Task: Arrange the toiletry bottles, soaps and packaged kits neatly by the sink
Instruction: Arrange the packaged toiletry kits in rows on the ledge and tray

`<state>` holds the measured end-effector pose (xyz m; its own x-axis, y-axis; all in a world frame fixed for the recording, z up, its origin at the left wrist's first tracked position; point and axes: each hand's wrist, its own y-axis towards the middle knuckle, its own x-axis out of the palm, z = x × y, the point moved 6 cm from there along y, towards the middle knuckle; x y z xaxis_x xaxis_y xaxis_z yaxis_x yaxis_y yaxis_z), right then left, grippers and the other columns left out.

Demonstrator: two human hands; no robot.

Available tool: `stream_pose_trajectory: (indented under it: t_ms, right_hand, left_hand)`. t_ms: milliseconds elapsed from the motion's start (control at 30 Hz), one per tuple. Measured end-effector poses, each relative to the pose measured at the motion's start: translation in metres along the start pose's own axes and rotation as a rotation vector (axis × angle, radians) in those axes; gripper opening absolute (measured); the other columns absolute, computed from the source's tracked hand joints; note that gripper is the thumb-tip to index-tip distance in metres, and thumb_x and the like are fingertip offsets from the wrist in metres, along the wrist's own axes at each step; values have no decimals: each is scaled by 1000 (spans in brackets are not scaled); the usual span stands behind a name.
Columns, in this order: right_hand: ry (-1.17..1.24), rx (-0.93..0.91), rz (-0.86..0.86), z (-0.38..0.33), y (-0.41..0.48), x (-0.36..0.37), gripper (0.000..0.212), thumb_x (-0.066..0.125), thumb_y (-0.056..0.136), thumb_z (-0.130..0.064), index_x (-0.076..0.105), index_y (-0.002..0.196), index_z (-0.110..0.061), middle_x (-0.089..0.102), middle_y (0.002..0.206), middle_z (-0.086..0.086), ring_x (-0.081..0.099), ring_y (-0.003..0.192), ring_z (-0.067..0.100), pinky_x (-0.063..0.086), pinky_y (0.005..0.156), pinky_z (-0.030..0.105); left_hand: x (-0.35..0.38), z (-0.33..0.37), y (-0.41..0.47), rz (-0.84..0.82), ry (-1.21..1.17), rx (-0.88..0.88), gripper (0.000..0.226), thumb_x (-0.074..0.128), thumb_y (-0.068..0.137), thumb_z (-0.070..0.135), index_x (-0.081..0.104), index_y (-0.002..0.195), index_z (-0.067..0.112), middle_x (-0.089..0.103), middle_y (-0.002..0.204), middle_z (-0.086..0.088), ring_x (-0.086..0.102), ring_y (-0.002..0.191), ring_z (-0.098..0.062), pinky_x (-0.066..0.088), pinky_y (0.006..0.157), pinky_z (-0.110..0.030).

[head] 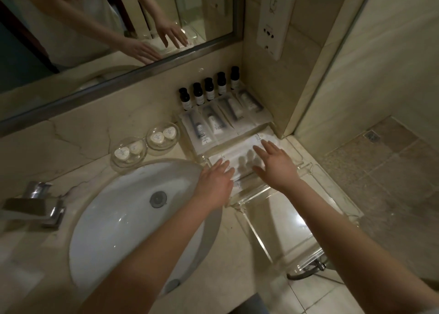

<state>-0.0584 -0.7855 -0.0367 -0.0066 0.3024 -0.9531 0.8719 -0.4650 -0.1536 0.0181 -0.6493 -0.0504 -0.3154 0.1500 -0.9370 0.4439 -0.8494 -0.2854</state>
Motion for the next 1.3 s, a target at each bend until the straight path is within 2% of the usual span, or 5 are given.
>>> stream_pose_trajectory:
  t_ms: [367,633,833,1000,1300]
  right_hand:
    - [66,-351,101,-193,-44,6,48,67,79,-27,58,123,-11,59,127,16,56,114,38,47,91,45]
    - [-35,-682,-218,-379,-88,76,45,49,93,-34,44,136,-21,47,140,2,46,125,25,42,96,37]
    - [-87,-823,-478,-499,-111,135,40,51,92,-31,50,130,-20,60,126,6,56,113,25,46,91,34]
    - [-191,-816,-573,-567,-110,180,45,50,92,-36,47,133,-16,56,130,10,52,118,28,45,97,39]
    - [-245,-563,-358,-612,-73,224,50,53,89,-28,33,132,-10,48,120,12,49,108,31,45,83,43]
  left_hand:
    - [-45,-132,-158,279,-131,-393,58,29,88,42,40,139,17,31,153,-4,20,144,-20,18,115,-41]
    - [-2,-246,-343,344,-220,-739,51,39,91,38,50,132,9,44,144,-13,36,136,-29,29,111,-40]
    - [53,-324,-459,219,-361,-1055,50,48,91,34,43,135,11,40,145,-11,36,133,-29,34,108,-40]
    - [95,-362,-520,42,-460,-1246,53,47,90,40,39,133,10,35,141,-13,38,128,-32,39,104,-43]
    - [111,-407,-535,86,-329,-1309,45,51,87,35,45,125,12,47,130,-11,40,123,-29,38,101,-41]
